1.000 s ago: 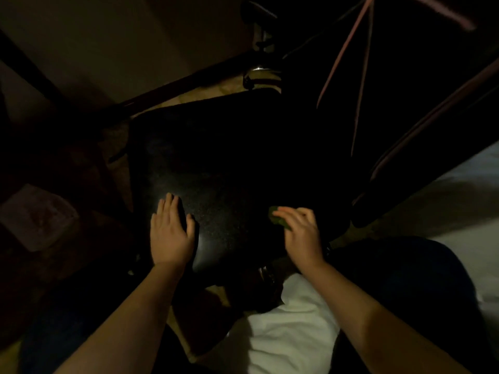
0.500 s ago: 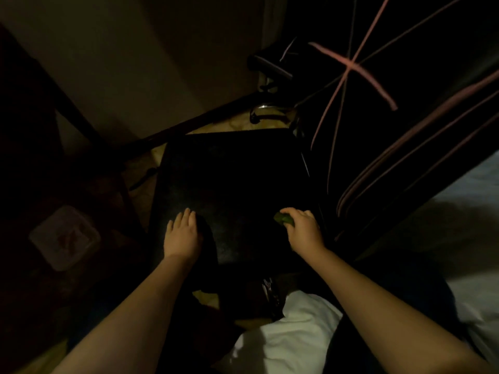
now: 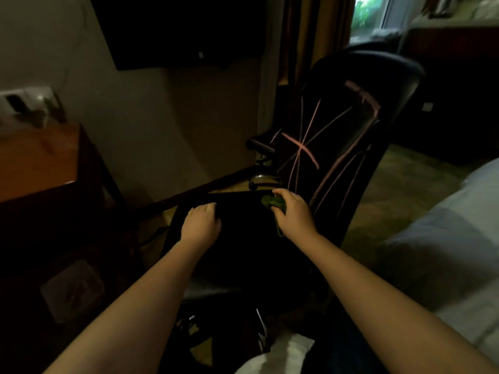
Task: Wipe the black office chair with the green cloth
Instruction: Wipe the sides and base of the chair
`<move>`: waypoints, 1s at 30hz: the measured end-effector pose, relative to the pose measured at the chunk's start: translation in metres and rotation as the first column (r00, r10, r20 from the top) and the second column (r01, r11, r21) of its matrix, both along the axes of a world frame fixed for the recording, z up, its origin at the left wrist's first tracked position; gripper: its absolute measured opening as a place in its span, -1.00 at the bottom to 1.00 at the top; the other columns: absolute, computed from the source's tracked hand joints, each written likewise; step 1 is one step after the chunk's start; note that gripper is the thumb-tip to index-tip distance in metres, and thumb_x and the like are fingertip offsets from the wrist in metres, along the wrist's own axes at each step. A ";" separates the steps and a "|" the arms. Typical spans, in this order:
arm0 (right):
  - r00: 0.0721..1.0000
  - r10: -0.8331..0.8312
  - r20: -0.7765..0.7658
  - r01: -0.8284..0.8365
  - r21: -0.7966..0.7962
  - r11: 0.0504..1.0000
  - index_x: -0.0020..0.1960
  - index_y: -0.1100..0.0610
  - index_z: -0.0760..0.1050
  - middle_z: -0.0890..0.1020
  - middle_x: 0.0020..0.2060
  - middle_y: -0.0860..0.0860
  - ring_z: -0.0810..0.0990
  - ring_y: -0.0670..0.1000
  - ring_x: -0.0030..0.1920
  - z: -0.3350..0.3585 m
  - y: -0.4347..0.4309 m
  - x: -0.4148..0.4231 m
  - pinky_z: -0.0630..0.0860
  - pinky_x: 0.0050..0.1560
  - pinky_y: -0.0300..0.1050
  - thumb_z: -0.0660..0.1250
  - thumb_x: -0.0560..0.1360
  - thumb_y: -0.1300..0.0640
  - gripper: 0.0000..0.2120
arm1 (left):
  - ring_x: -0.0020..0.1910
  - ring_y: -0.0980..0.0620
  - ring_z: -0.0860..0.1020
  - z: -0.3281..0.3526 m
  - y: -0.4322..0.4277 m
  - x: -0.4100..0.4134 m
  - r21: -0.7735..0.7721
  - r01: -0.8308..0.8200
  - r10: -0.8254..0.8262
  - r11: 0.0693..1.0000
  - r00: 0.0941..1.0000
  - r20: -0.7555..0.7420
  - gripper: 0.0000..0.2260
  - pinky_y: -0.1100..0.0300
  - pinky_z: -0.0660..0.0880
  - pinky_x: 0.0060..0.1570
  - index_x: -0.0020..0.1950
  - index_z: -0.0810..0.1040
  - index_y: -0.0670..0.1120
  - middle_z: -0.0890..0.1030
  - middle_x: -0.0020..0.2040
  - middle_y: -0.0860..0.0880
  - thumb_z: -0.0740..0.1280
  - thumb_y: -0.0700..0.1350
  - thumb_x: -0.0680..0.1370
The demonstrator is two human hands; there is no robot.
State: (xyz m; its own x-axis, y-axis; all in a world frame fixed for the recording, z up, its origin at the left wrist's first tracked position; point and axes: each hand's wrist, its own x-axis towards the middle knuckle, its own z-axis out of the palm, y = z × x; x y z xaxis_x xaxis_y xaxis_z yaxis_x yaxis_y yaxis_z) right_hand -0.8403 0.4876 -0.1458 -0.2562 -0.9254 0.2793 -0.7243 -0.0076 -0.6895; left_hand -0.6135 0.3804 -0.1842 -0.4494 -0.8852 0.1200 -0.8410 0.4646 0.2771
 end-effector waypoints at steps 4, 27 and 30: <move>1.000 0.003 -0.021 -0.005 -0.118 0.993 0.27 0.08 0.46 0.53 0.18 0.02 0.49 0.03 0.20 0.048 0.016 -0.005 0.46 0.25 -0.04 0.34 0.53 0.22 -0.68 | 0.18 -0.07 0.53 0.056 0.027 -0.023 -0.068 0.020 -0.024 0.997 0.998 -0.057 -0.60 0.07 0.51 0.07 0.45 0.38 -0.09 0.56 0.23 -0.06 0.23 -0.02 0.62; 0.985 -0.010 -0.172 -0.077 -0.492 0.867 0.19 0.14 0.52 0.58 0.09 0.01 0.55 -0.08 0.09 0.163 0.074 -0.049 0.45 0.08 -0.38 0.39 0.49 0.28 -0.71 | -0.15 0.11 0.56 0.227 0.105 -0.130 -0.525 0.256 -0.479 0.811 0.807 -0.346 -0.93 0.36 0.50 -0.19 -0.01 0.62 -0.13 0.57 -0.08 0.02 0.38 -0.25 0.53; 0.979 0.000 -0.202 -0.101 -0.488 0.867 0.20 0.15 0.51 0.58 0.08 0.01 0.55 -0.08 0.08 0.173 0.072 -0.063 0.45 0.06 -0.39 0.39 0.49 0.26 -0.71 | -0.19 0.17 0.51 0.235 0.097 -0.139 -0.555 0.236 -0.489 0.797 0.792 -0.365 -0.92 0.49 0.45 -0.20 -0.04 0.60 -0.16 0.53 -0.08 0.05 0.36 -0.31 0.53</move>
State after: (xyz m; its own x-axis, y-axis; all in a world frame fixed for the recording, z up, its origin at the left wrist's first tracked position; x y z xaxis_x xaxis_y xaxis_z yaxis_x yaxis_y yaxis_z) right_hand -0.9030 0.5600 0.0270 -0.1086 -0.6627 0.7409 -0.8294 -0.3505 -0.4351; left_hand -0.7529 0.4775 0.0506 -0.4978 -0.4436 0.7452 -0.4008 0.8797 0.2559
